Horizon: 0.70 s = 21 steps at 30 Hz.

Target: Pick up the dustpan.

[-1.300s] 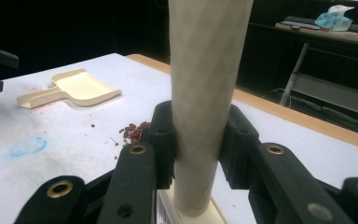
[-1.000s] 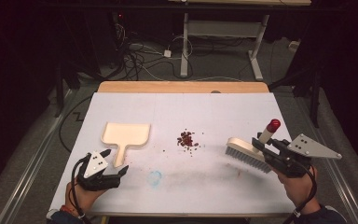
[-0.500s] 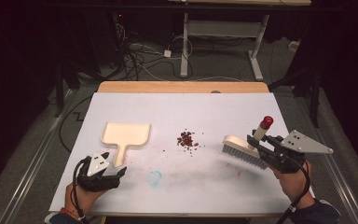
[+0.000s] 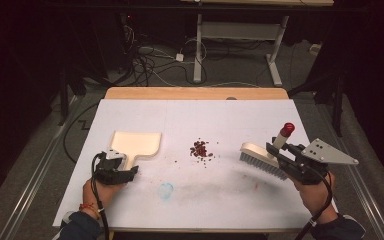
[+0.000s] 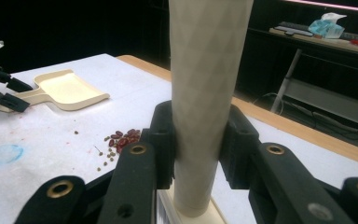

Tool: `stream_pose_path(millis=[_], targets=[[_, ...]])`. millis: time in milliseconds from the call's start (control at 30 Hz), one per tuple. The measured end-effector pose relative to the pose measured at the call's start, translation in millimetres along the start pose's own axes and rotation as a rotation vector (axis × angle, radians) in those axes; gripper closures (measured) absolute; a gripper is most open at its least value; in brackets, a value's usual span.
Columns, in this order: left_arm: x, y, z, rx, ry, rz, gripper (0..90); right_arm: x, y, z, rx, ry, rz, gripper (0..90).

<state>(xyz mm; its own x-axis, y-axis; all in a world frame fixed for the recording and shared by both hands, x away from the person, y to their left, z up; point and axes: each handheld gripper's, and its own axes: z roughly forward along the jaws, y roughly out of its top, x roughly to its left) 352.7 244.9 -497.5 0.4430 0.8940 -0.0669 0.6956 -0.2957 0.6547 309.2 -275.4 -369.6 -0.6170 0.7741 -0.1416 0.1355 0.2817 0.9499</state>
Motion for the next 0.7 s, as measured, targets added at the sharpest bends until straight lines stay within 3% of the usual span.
stream_pose_path(millis=[33, 100, 267, 333, 700], targets=[[1.0, 1.2, 0.3, 0.001, 0.002, 0.002, 32.8, -0.6, 0.1, 0.8, 0.000, -0.002, 0.000, 70.3], [3.1, 2.7, 1.3, -0.011, 0.011, -0.011, 44.9, -2.0, 0.3, 3.9, 0.001, -0.009, 0.008, 70.3], [6.4, 8.1, 4.6, -0.006, 0.016, -0.002, 53.6, -2.3, 1.0, 9.6, 0.011, -0.014, 0.005, 70.3], [8.2, 10.0, 5.9, -0.009, 0.015, 0.009, 61.4, -2.1, 1.6, 12.0, 0.015, -0.013, 0.001, 70.3], [13.2, 16.5, 1.2, 0.015, -0.003, 0.066, 63.5, -6.9, 5.8, 28.7, 0.028, -0.024, -0.003, 70.4]])
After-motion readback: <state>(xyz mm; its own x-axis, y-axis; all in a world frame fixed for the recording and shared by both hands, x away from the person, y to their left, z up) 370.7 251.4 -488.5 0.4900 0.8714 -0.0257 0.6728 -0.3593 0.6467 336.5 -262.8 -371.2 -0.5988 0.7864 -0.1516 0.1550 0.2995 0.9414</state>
